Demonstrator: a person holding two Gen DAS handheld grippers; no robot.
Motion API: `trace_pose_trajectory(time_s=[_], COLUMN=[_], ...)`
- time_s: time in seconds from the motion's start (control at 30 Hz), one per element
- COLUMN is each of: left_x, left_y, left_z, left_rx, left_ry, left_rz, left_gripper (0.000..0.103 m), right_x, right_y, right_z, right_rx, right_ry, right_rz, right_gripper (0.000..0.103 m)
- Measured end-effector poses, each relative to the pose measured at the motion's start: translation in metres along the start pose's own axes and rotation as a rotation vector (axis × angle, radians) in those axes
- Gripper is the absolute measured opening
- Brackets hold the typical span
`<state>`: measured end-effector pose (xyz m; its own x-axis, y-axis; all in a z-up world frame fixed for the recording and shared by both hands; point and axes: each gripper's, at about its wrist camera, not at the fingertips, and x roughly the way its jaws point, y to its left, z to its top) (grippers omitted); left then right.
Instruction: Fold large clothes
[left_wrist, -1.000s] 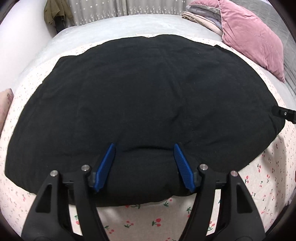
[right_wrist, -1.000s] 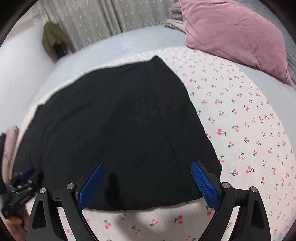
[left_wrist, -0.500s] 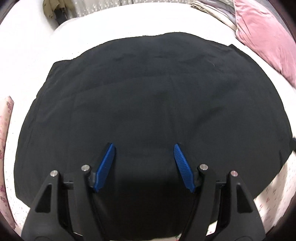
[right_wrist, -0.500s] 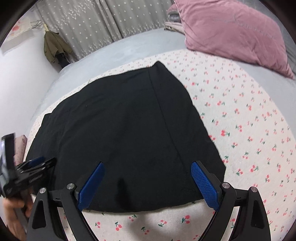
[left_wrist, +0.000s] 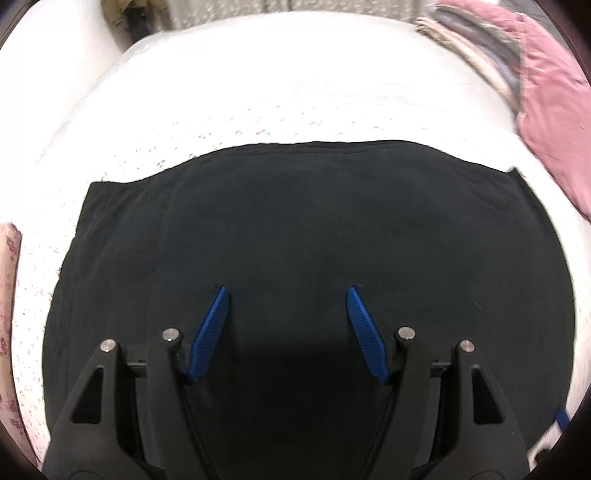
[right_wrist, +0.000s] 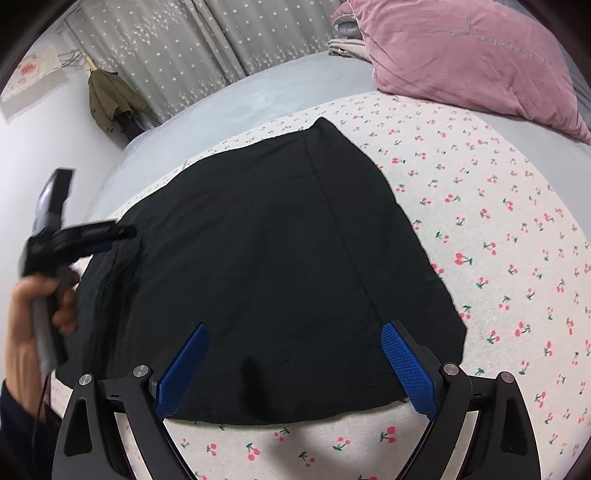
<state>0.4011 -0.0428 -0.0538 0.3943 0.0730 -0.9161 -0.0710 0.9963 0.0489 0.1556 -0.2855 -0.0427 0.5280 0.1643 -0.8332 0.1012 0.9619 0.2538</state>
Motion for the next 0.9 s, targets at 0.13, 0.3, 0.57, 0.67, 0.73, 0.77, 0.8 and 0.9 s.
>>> trace_pose_trajectory(time_s=[0.13, 0.3, 0.57, 0.67, 0.73, 0.77, 0.8, 0.9], left_x=[0.028, 0.023, -0.048, -0.058, -0.046, -0.035, -0.029, -0.032], left_y=[0.002, 0.002, 0.022, 0.015, 0.008, 0.005, 0.004, 0.006], left_z=[-0.001, 0.002, -0.061, -0.096, -0.107, -0.110, -0.111, -0.109], left_rx=[-0.037, -0.039, -0.016, 0.031, 0.049, 0.052, 0.051, 0.014], left_ry=[0.020, 0.025, -0.057, -0.067, -0.042, -0.023, -0.021, -0.013], left_rz=[-0.015, -0.015, -0.099, -0.104, -0.083, -0.071, -0.063, -0.067], left_gripper=[0.069, 0.070, 0.069, 0.069, 0.070, 0.070, 0.072, 0.073], right_x=[0.009, 0.012, 0.006, 0.005, 0.005, 0.006, 0.006, 0.007], right_y=[0.007, 0.013, -0.006, -0.008, -0.006, -0.005, -0.005, -0.007], right_z=[-0.003, -0.007, -0.005, -0.005, -0.005, -0.005, -0.006, -0.009], right_rx=[-0.027, -0.049, 0.063, 0.084, 0.084, 0.083, 0.079, 0.080], right_ry=[0.030, 0.039, 0.030, 0.026, 0.019, 0.018, 0.018, 0.027], right_rz=[-0.010, -0.025, 0.051, 0.058, 0.055, 0.053, 0.048, 0.053], right_gripper=[0.095, 0.095, 0.095, 0.095, 0.095, 0.095, 0.095, 0.095])
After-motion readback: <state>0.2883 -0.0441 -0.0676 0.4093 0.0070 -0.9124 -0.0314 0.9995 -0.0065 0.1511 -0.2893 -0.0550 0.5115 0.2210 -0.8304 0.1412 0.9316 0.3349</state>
